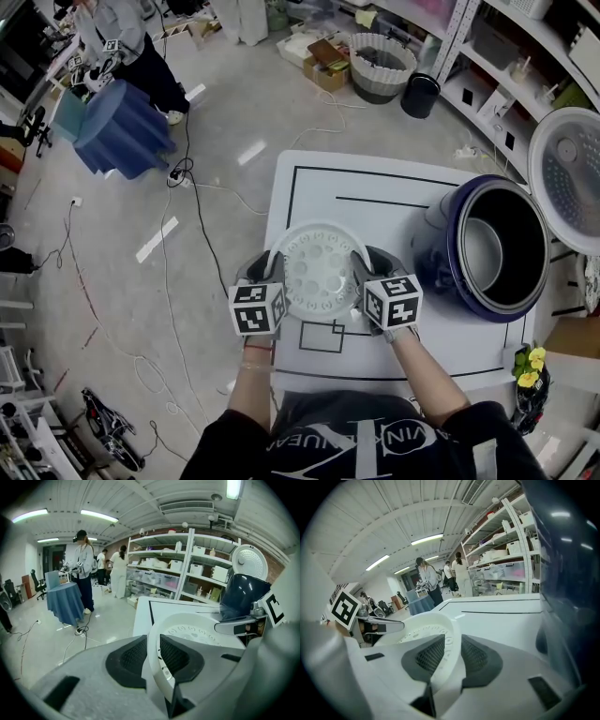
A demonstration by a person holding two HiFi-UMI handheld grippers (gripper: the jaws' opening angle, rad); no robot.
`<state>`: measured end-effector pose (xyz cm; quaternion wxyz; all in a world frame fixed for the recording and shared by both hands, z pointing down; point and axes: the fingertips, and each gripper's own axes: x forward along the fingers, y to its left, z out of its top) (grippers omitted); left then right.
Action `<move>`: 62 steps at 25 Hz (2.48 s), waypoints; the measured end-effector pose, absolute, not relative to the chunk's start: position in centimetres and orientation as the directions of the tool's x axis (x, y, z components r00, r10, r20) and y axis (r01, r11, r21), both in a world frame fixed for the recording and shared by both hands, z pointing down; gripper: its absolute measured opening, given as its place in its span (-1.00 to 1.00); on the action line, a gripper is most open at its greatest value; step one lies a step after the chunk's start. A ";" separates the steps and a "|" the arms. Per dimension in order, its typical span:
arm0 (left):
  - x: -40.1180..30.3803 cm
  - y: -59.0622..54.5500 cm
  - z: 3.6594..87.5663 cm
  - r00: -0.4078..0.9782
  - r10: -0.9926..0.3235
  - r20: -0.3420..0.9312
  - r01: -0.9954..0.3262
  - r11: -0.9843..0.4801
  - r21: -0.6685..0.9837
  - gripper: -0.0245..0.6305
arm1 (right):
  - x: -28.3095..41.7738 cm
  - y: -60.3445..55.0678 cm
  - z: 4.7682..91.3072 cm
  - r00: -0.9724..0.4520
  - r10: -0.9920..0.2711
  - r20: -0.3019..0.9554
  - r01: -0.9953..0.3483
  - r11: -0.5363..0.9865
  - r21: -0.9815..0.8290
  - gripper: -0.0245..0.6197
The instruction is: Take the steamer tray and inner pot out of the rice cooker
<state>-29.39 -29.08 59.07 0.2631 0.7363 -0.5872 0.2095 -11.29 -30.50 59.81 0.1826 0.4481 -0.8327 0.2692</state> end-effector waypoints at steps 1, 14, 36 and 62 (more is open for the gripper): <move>-29.3 -29.0 59.1 0.225 -0.753 0.618 -0.974 -0.178 0.137 -0.71 | -11.4 -30.5 59.7 -0.532 -0.648 0.544 -0.844 0.458 -0.280 -0.63; -28.2 -28.2 55.1 0.228 -0.810 0.540 -0.973 -0.215 0.088 -0.51 | -11.6 -29.1 55.2 -0.560 -0.695 0.450 -0.826 0.508 -0.245 -0.45; -19.7 -24.1 43.2 0.349 -0.877 0.331 -0.937 -0.334 0.103 -0.51 | -8.3 -22.9 41.8 -0.623 -0.756 0.202 -0.780 0.581 -0.232 -0.45; -4.1 -24.6 36.8 0.613 -0.763 0.206 -0.790 -0.597 0.142 -0.51 | 7.6 -20.2 34.6 -0.364 -0.928 0.080 -0.920 0.344 -0.189 -0.45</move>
